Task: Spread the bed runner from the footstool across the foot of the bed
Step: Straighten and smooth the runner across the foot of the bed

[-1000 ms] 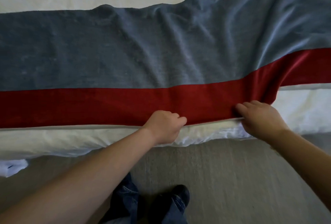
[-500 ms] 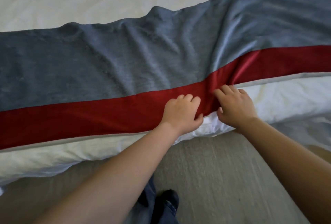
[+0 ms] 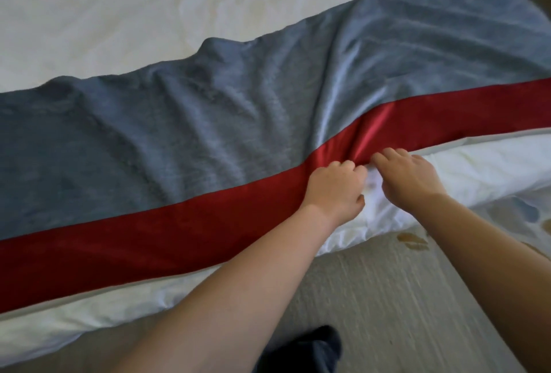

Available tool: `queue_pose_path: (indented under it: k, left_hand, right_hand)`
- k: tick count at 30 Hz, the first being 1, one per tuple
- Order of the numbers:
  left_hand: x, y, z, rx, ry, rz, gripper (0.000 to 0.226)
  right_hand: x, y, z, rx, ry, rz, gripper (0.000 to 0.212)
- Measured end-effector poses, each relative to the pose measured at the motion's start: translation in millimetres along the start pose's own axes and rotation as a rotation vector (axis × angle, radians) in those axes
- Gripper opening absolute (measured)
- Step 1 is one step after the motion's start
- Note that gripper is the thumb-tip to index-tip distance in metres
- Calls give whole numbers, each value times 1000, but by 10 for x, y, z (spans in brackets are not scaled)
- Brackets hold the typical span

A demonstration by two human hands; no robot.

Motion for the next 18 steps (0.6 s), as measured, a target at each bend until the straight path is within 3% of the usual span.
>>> queue_pose_path:
  k: [4, 12, 18]
  left_hand:
    - [43, 151, 50, -48, -140, -9, 29]
    - [231, 331, 98, 31, -365, 36, 30]
    - [312, 414, 39, 22, -375, 55, 27]
  right_hand:
    - [125, 93, 80, -21, -51, 17, 33]
    - [312, 186, 199, 8, -171, -35, 21]
    - [483, 308, 236, -75, -252, -40, 25]
Point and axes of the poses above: each hand's wrist, its own z-axis towards the middle knuckle, its own y-axis out of the palm, x = y × z, the point moved 2 cm from there along z, towards the middle knuckle, and after that the axes turned 4 degrees about -z, right-handed, at the moved point
